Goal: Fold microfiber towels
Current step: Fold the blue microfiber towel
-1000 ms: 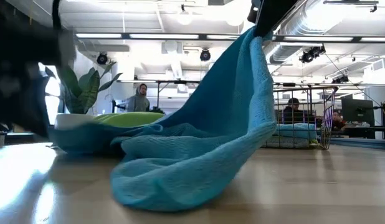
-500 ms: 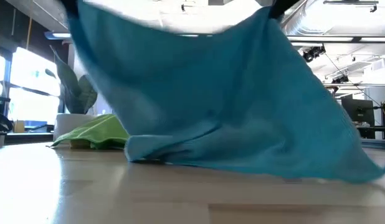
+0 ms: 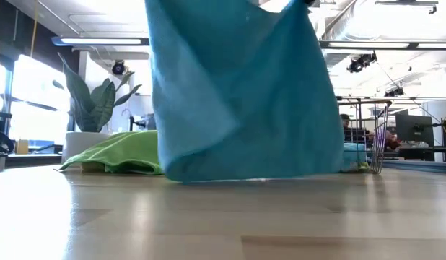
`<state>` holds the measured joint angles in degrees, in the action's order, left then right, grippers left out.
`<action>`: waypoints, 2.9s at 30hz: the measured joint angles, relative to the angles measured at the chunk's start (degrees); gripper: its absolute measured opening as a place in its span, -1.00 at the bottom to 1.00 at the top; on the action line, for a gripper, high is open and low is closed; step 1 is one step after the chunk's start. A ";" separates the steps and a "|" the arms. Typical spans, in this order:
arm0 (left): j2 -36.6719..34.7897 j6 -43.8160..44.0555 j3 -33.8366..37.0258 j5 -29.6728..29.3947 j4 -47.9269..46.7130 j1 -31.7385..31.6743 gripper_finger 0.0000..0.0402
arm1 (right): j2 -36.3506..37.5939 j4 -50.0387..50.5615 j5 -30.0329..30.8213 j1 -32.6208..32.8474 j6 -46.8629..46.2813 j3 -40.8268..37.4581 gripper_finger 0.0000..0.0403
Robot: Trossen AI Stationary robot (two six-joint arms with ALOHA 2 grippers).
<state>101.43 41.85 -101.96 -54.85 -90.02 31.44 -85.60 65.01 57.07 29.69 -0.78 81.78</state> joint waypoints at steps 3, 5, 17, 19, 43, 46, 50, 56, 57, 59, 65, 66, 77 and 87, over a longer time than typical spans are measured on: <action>-0.49 -3.36 -0.19 -2.58 0.01 -1.65 -1.00 | 0.00 -0.04 7.90 0.00 2.35 0.00 -1.00; -1.20 -4.70 -0.15 -3.01 0.03 -2.47 -1.00 | 0.00 -0.05 12.75 -0.36 2.74 0.00 -1.00; -0.89 -6.97 0.01 20.11 2.81 -2.72 -1.00 | 0.61 0.54 -30.74 -0.33 -12.73 0.02 -1.00; -1.08 -7.17 0.01 16.93 1.76 -2.90 -1.00 | 0.89 2.35 -22.20 -0.39 -12.36 0.02 -1.00; -10.93 -14.94 -0.47 0.35 -0.04 -14.65 -1.00 | 1.60 19.69 -27.36 -18.51 -13.34 24.00 -1.00; -11.64 -14.88 -0.47 2.16 0.00 -15.98 -1.00 | 1.61 19.95 -25.59 -21.33 -14.76 24.33 -1.00; -11.64 -8.07 -0.46 15.47 0.13 -16.41 -1.00 | 0.59 23.95 -34.44 -22.12 -21.00 24.33 -1.00; -9.15 -2.99 6.24 33.59 12.34 -11.18 -1.00 | -1.77 19.74 -52.49 -15.29 -27.48 18.79 -1.00; -8.68 -3.43 7.81 34.67 16.19 -10.13 -1.00 | -1.93 17.88 -55.14 -13.73 -27.54 16.59 -1.00; -7.16 -3.52 10.84 35.62 21.17 -7.87 -1.00 | -2.38 14.61 -57.56 -10.93 -28.98 11.29 -1.00; 0.45 -2.99 15.21 38.40 33.46 -2.70 -1.00 | -2.76 3.05 -61.15 -3.91 -37.29 -6.41 -1.00; 1.91 -2.98 15.25 39.59 34.08 -2.07 -1.00 | -2.80 0.92 -62.23 -2.90 -38.81 -9.16 -1.00; 12.15 -3.46 15.29 55.42 44.07 0.10 -1.00 | -2.67 -19.40 -71.16 4.44 -44.17 -20.79 -1.00; 12.02 -2.58 15.27 62.85 46.63 -0.68 -1.00 | -2.64 -21.72 -73.35 4.09 -41.22 -20.79 -1.00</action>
<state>113.45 39.27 -86.70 8.00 -43.39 30.76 -88.25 43.29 -16.28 33.78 -42.00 60.99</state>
